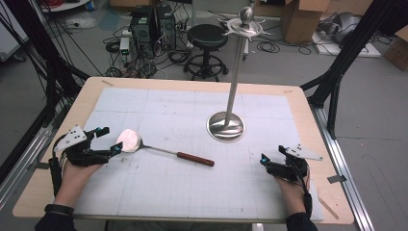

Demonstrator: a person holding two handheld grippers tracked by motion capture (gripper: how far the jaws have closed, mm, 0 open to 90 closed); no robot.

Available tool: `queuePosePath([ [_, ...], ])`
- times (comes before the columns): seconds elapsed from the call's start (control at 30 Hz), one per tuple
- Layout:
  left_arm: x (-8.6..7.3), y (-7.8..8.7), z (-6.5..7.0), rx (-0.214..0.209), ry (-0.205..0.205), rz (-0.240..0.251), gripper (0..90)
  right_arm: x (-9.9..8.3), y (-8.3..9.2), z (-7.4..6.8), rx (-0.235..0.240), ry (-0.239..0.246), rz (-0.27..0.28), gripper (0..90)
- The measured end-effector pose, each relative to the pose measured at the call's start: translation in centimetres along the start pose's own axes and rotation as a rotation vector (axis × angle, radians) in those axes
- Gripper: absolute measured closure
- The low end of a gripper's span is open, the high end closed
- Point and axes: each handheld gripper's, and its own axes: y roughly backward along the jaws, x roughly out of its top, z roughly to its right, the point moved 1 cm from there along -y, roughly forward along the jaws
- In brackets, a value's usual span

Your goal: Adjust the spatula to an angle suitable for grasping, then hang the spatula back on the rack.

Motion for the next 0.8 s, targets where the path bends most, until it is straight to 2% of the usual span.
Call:
queuePosePath([
  [0.17, -0.1, 0.1, -0.1, 0.019, 0.013, 0.001, 17.5, 0.0, 0.0, 0.1, 0.003, -0.006, -0.001, 19.2],
  [0.23, -0.1, 0.1, -0.1, 0.011, 0.026, 0.012, 17.6, 0.0, 0.0, 0.0, 0.001, -0.003, -0.001, 19.2],
  [0.3, 0.0, 0.1, -0.2, 0.004, 0.054, 0.022, 17.6, 0.0, 0.0, 0.0, 0.000, -0.003, -0.002, 19.2],
  [0.37, 0.0, 0.1, -0.2, -0.023, 0.108, 0.030, 17.3, 0.0, 0.0, 0.0, 0.001, -0.003, 0.001, 19.2],
  [0.43, 0.0, 0.0, -0.2, -0.031, 0.114, 0.029, 17.3, 0.0, 0.0, 0.0, 0.002, -0.001, 0.002, 19.2],
  [0.6, 0.6, -0.6, 0.2, -0.064, 0.101, 0.006, 17.4, 0.0, 0.0, -0.1, 0.005, 0.012, 0.000, 19.3],
  [0.67, 1.1, -1.1, 0.5, -0.088, 0.083, -0.014, 17.4, 0.0, 0.0, -0.1, 0.006, 0.017, 0.002, 19.2],
  [0.73, 1.7, -1.7, 1.1, -0.117, 0.044, -0.014, 17.4, 0.0, 0.0, -0.1, 0.008, 0.007, -0.006, 19.3],
  [0.8, 2.1, -2.4, 1.4, -0.147, 0.029, -0.033, 17.4, 0.0, 0.0, 0.0, 0.011, 0.011, -0.004, 19.2],
])
